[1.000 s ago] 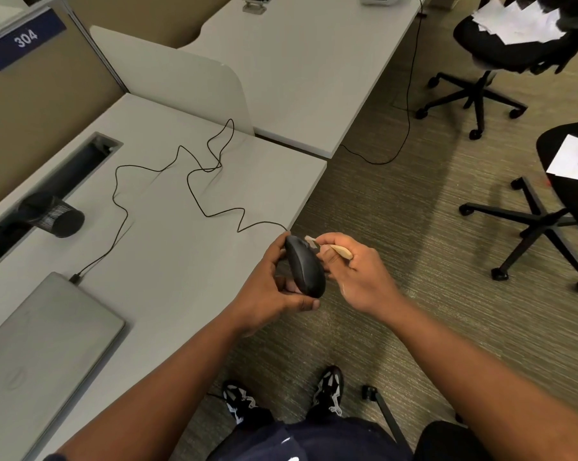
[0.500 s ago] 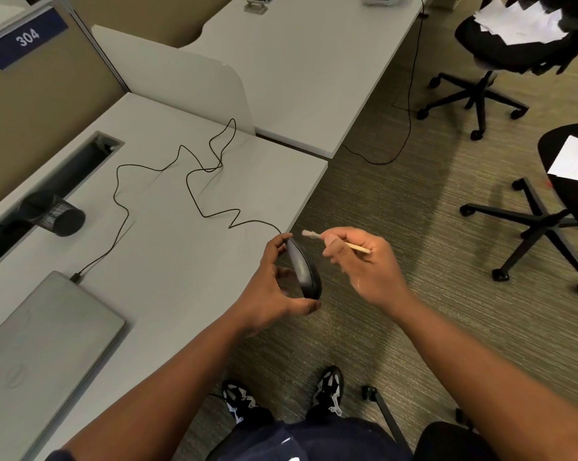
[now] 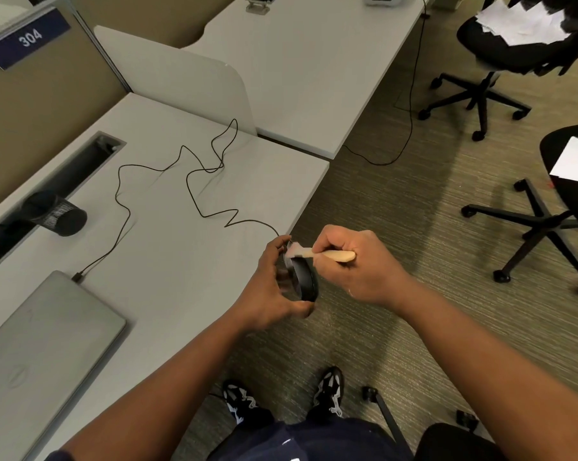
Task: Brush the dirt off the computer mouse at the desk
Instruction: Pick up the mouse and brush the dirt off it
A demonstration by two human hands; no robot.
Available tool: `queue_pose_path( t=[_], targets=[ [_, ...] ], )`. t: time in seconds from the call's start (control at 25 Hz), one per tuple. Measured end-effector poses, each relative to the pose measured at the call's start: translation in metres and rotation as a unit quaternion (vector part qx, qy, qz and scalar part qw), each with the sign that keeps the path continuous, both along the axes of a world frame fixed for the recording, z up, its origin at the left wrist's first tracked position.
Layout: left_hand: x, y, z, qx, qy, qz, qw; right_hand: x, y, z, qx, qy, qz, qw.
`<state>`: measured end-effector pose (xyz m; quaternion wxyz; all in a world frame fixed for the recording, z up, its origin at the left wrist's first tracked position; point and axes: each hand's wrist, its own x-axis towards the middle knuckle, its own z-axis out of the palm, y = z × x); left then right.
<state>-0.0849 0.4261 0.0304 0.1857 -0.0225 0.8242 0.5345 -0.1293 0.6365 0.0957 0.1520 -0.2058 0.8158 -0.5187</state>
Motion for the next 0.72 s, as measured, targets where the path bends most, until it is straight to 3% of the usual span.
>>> queue_pose_path(
  t=[0.36,0.6,0.72],
  targets=[
    [-0.001,-0.002,0.001,-0.012,0.009,0.018,1.000,-0.002,0.015,0.019,0.040,-0.036,0.095,0.994],
    [-0.001,-0.001,0.002,-0.001,0.002,0.011,1.000,-0.008,0.017,0.012,-0.028,-0.015,-0.018,0.999],
    [-0.002,-0.001,0.001,0.009,0.005,0.003,1.000,-0.006,0.007,0.007,-0.009,-0.009,-0.020,1.000]
  ],
)
